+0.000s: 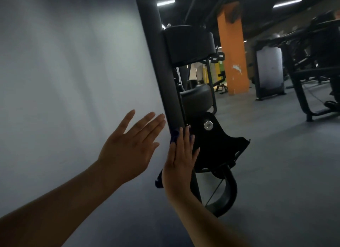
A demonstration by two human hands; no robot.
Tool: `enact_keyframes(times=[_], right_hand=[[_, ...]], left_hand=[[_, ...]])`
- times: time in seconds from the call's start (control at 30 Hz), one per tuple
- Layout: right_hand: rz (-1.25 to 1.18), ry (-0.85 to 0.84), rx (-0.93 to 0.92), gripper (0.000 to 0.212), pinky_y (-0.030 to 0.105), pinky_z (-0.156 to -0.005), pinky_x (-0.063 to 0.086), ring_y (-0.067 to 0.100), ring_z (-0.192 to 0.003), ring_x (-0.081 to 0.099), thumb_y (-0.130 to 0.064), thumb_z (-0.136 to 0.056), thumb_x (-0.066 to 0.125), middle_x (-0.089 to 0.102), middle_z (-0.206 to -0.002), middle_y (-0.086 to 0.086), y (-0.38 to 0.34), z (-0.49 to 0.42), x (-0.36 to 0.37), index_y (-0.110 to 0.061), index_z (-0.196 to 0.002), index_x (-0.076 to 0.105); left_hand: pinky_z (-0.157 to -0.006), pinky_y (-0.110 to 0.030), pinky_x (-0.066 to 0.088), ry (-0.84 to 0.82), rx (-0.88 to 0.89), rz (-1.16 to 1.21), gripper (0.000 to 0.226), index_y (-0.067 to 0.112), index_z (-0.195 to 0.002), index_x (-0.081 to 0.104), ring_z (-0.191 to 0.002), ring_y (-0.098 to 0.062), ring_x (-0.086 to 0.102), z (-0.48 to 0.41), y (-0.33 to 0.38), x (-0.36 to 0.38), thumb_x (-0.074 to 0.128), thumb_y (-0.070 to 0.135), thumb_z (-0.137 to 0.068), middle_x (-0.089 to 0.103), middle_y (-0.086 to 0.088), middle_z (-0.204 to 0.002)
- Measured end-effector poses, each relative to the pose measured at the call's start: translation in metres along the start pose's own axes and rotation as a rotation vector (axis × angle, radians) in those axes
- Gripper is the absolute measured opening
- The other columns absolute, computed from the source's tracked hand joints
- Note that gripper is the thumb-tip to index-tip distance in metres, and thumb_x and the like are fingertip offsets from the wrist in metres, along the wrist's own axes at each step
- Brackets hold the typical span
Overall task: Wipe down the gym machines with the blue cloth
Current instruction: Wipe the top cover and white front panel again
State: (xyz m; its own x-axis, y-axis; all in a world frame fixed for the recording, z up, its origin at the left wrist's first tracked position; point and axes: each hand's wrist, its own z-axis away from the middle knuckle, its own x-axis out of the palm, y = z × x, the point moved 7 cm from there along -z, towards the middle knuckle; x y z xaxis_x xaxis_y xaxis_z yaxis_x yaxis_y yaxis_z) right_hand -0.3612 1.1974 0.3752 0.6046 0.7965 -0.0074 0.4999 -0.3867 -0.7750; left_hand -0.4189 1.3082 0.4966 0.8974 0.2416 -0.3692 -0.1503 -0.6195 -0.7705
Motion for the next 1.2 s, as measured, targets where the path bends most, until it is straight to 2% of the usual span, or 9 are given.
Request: enact_keyframes(times=[0.17,0.27,0.53,0.7,0.83,1.0,1.1,1.17,1.2], right_hand=[[0.055,0.015,-0.050,0.060,0.055,-0.134,-0.010,0.007,-0.165,-0.018,-0.050,-0.113,0.007,-0.001,-0.180,-0.020,-0.038,-0.067,0.000,-0.040,-0.172,0.010],[0.092,0.029,-0.080,0.055,0.059,-0.134,-0.004,0.014,-0.167,-0.012,-0.042,-0.117,0.012,0.007,-0.181,-0.014,-0.048,-0.108,-0.002,-0.036,-0.172,0.016],[0.047,0.007,-0.135,0.056,0.049,-0.135,-0.010,0.005,-0.164,-0.020,-0.040,-0.117,0.017,0.001,-0.181,-0.019,-0.051,-0.073,-0.002,-0.037,-0.173,0.014],[0.275,-0.016,-0.095,0.045,0.069,-0.132,0.001,0.033,-0.168,-0.005,-0.017,-0.116,0.039,0.019,-0.180,-0.001,-0.058,-0.162,0.000,-0.021,-0.161,0.041],[0.348,0.000,-0.187,0.059,0.073,-0.130,0.011,0.044,-0.166,0.006,-0.015,-0.102,0.043,0.033,-0.173,0.013,-0.070,-0.138,-0.004,-0.008,-0.160,0.042],[0.328,-0.025,-0.195,0.060,0.069,-0.132,0.005,0.036,-0.167,-0.003,-0.008,-0.109,0.043,0.027,-0.177,0.003,-0.069,-0.148,-0.009,-0.015,-0.168,0.033],[0.361,-0.059,-0.181,0.052,0.072,-0.130,0.012,0.038,-0.167,0.003,-0.015,-0.113,0.042,0.032,-0.175,0.007,-0.079,-0.178,-0.005,-0.013,-0.164,0.039],[0.277,-0.026,-0.185,0.047,0.064,-0.134,0.010,0.028,-0.168,0.006,-0.019,-0.115,0.035,0.040,-0.171,-0.001,-0.077,-0.167,-0.004,-0.022,-0.161,0.044],[0.168,-0.033,-0.161,0.045,0.055,-0.136,0.005,0.016,-0.168,0.005,-0.020,-0.118,0.031,0.043,-0.167,-0.014,-0.076,-0.157,-0.006,-0.035,-0.158,0.045]], left_hand=[[-0.134,-0.061,0.014,-0.009,0.009,-0.038,0.064,0.014,-0.175,0.016,-0.170,-0.026,0.010,-0.022,-0.023,-0.011,0.023,0.044,-0.119,0.011,-0.007,-0.183],[-0.134,-0.060,0.012,-0.004,0.000,-0.056,0.066,0.012,-0.175,0.013,-0.170,-0.027,0.008,-0.038,-0.030,-0.012,0.019,0.046,-0.119,0.008,-0.009,-0.183],[-0.133,-0.063,0.005,-0.018,0.024,-0.095,0.070,0.009,-0.174,-0.001,-0.170,-0.033,-0.002,-0.046,-0.031,-0.002,0.008,0.047,-0.117,-0.003,-0.016,-0.182],[-0.133,-0.063,0.004,-0.023,0.050,-0.116,0.071,0.009,-0.174,0.002,-0.170,-0.032,-0.001,-0.050,-0.033,-0.004,0.006,0.048,-0.115,0.000,-0.014,-0.182],[-0.135,-0.057,0.001,-0.013,0.007,-0.149,0.071,0.010,-0.174,-0.006,-0.170,-0.027,-0.005,-0.066,-0.044,-0.010,-0.001,0.049,-0.114,-0.007,-0.011,-0.182],[-0.133,-0.061,-0.001,-0.036,-0.009,-0.169,0.071,0.007,-0.173,-0.011,-0.169,-0.033,-0.010,-0.085,-0.050,-0.007,0.001,0.046,-0.114,-0.012,-0.017,-0.181],[-0.132,-0.064,-0.003,-0.078,0.025,-0.150,0.075,0.008,-0.173,-0.009,-0.169,-0.035,-0.013,-0.089,-0.052,-0.001,-0.001,0.046,-0.109,-0.014,-0.018,-0.181],[-0.132,-0.063,-0.004,-0.085,0.035,-0.105,0.077,0.008,-0.173,-0.006,-0.169,-0.035,-0.012,-0.093,-0.052,-0.002,0.004,0.050,-0.110,-0.012,-0.018,-0.181],[-0.132,-0.063,-0.006,-0.092,0.044,-0.086,0.078,0.008,-0.173,-0.005,-0.169,-0.035,-0.012,-0.095,-0.052,-0.003,0.007,0.052,-0.110,-0.012,-0.018,-0.181]])
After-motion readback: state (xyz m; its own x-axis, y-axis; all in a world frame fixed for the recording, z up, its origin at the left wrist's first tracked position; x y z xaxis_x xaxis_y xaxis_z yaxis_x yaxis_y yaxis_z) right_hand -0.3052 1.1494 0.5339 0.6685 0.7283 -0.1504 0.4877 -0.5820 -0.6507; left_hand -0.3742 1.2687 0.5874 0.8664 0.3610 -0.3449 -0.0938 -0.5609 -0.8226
